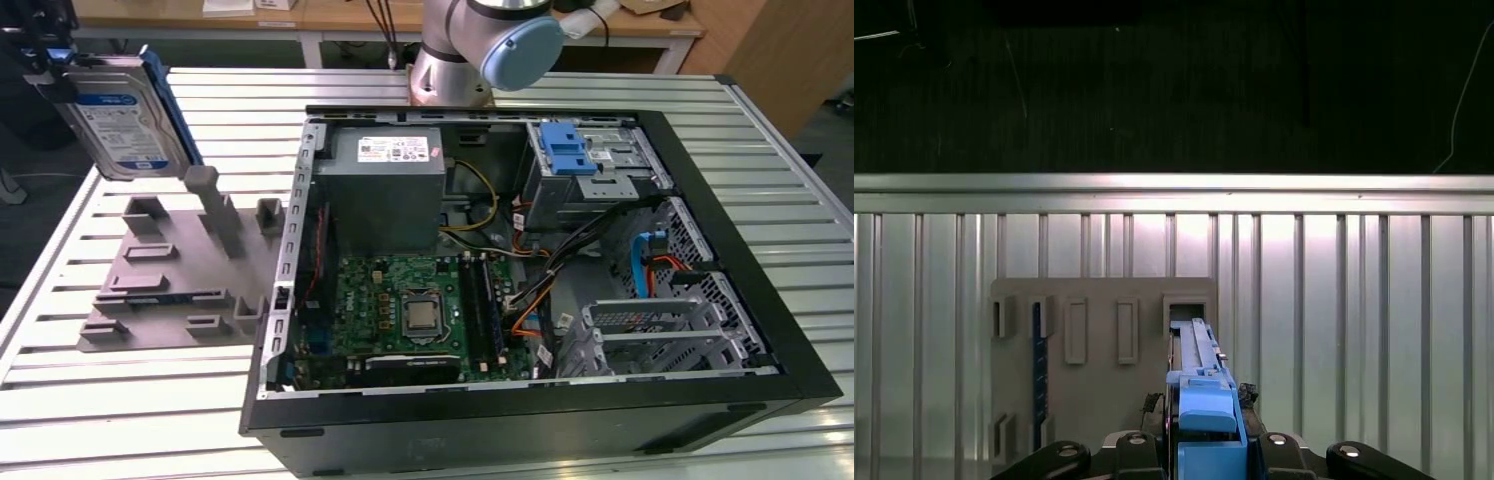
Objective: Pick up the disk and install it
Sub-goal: 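Pick up the disk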
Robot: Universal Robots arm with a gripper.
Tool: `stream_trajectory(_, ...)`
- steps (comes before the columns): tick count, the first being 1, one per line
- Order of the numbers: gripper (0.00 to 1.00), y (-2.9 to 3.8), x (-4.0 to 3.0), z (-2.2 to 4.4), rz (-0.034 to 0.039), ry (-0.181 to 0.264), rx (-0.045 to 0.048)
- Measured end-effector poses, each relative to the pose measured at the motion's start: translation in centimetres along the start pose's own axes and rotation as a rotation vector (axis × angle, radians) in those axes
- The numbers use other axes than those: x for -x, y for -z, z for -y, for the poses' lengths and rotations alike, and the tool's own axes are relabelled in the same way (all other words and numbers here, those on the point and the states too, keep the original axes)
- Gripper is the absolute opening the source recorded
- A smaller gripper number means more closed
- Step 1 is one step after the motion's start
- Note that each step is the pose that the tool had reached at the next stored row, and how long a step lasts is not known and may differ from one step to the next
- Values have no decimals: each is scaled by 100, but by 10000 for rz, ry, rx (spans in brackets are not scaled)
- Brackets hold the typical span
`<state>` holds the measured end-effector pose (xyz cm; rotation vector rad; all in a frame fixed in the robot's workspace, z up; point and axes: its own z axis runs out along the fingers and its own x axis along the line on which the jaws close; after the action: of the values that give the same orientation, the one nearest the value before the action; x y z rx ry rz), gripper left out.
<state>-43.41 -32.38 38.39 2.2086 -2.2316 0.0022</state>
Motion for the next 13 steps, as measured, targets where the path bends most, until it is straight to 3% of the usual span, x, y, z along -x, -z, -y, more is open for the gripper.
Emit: stream_trajectory(13, 36, 65, 0, 0, 0, 0, -1)
